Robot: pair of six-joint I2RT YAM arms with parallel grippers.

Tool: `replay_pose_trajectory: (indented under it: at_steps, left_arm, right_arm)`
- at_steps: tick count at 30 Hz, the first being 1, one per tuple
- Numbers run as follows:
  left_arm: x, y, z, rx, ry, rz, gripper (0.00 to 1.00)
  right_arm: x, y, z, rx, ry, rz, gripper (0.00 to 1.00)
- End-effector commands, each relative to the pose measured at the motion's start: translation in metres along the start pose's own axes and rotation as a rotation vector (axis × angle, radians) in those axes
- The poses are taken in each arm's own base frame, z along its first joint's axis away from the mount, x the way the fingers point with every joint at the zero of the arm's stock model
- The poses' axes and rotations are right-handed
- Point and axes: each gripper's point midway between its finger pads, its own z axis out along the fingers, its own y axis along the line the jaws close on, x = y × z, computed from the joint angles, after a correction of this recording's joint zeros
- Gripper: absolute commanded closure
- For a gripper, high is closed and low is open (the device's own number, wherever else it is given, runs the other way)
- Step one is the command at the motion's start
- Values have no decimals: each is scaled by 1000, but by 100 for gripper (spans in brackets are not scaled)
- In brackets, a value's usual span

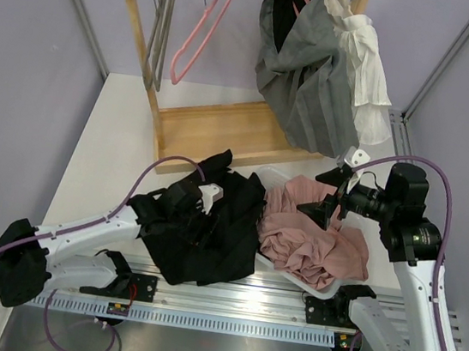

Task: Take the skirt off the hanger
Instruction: Pick up the skirt from the center of the board.

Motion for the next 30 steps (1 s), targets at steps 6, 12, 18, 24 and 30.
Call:
replay_pose_trajectory:
  at_steps: [6,12,18,24,30]
  left_arm:
    - [-5,-18,18,144,-119,-12,88]
    - [-24,-29,-20,145,-189,18,100]
    - [-99,-80,-131,259,-511,64,100]
    - [-163,-130,-207,380,-706,158,100]
    - [-233,-181,-237,500,-797,257,100]
  right_arm:
    - [-2,1,-1,-16,-29,-10,1]
    - [1,2,-2,-13,-26,-9,1]
    - [2,-3,-3,15,-22,-18,0]
    - [1,-8,-7,56,-26,-16,1]
    - [-4,-20,-16,132,-44,-8,1]
